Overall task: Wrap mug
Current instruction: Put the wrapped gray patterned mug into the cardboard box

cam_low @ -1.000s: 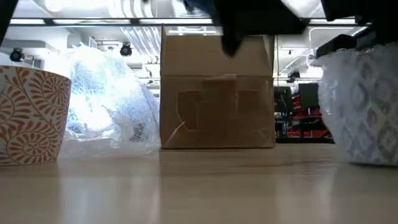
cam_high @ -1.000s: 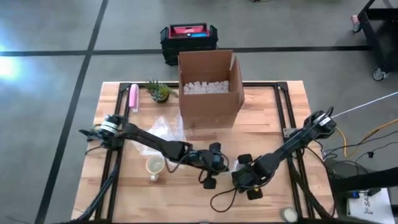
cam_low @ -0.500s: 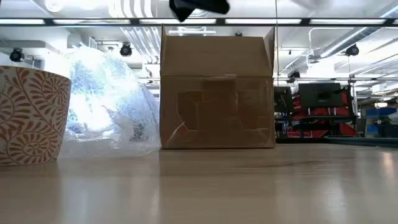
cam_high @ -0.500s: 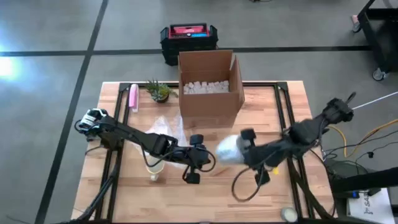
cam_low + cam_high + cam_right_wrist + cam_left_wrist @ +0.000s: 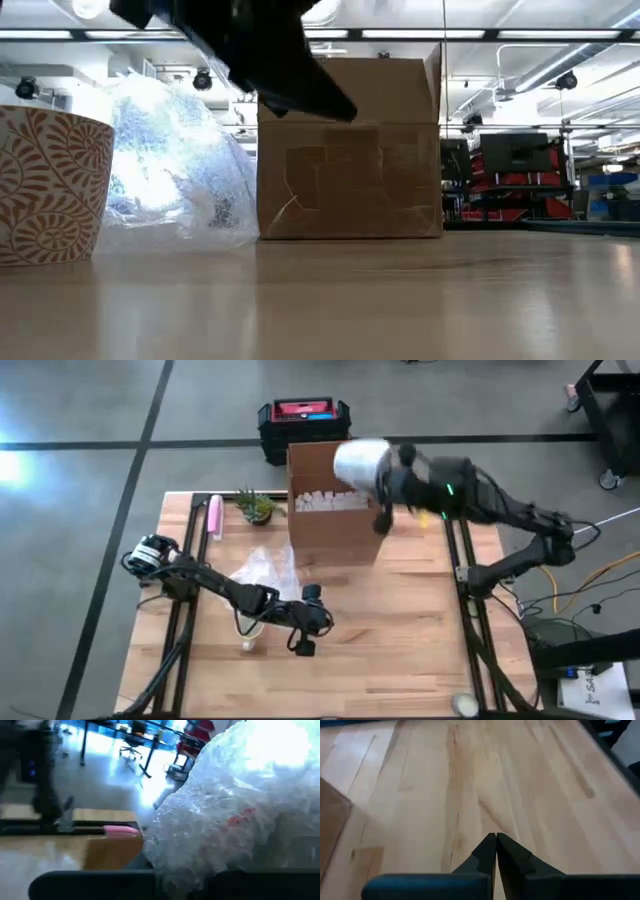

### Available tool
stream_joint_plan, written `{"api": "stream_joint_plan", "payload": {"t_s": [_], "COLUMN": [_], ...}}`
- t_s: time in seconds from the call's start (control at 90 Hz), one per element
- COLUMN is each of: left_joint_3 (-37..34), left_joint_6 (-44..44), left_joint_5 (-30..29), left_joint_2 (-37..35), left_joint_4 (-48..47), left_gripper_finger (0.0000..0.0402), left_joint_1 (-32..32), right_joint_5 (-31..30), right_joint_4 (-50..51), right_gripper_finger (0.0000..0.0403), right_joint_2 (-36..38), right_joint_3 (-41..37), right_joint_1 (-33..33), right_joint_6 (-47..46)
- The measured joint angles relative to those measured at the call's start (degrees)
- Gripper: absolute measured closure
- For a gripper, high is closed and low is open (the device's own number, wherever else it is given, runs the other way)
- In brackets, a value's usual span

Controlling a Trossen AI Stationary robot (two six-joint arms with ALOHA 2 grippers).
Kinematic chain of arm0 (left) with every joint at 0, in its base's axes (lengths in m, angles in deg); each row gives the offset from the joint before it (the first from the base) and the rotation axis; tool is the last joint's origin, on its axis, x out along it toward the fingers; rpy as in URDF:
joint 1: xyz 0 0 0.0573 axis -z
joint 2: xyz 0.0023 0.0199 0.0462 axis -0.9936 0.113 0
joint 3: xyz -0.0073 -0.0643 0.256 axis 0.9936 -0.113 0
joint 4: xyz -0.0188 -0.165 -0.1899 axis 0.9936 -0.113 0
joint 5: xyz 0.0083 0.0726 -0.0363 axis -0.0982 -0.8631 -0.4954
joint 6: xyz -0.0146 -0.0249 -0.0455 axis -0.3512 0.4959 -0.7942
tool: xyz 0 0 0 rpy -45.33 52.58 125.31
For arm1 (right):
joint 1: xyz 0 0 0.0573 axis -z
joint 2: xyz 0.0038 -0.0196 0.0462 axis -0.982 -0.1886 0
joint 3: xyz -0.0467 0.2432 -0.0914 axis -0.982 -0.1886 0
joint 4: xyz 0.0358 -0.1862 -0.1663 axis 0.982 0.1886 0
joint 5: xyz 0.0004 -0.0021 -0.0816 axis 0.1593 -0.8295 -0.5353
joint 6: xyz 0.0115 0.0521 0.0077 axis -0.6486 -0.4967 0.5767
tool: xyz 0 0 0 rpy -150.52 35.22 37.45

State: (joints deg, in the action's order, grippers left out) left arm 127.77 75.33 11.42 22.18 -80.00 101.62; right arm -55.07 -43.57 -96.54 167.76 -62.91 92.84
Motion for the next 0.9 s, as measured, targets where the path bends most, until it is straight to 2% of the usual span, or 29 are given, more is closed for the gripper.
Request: {"api": "stream_joint_plan", "payload": {"t_s": [0.078,0.167,0.367,0.744,0.9], "left_joint_3": [-0.03,-0.03,-0.11,-0.31,-0.31], "left_joint_6": [-0.05,-0.6,-1.03,-1.77,-1.77], "left_joint_5": [-0.02,-0.03,-0.02,-0.04,-0.04], "left_joint_2": [0.0,0.02,0.02,0.04,0.04], "left_joint_4": [0.21,0.26,0.12,0.06,0.09], "left_gripper_finger": [0.0402,0.0402,0.0402,0.0402,0.0402], "left_joint_1": [-0.68,-1.01,-0.91,-0.96,-0.96], "right_joint_5": [8.25,15.9,25.83,26.64,26.57], "right_joint_4": [0.95,1.8,1.82,8.61,12.5], "right_gripper_finger": [0.039,0.039,0.039,0.0388,0.0367], "right_joint_2": [-3.65,-8.81,-17.85,-26.45,-27.71], "right_joint_3": [0.01,-0.14,-0.19,-0.19,-0.16], "right_joint_1": [8.3,14.68,20.64,20.85,20.84], "right_joint_6": [-5.86,-11.58,-19.71,-20.42,-20.68]}}
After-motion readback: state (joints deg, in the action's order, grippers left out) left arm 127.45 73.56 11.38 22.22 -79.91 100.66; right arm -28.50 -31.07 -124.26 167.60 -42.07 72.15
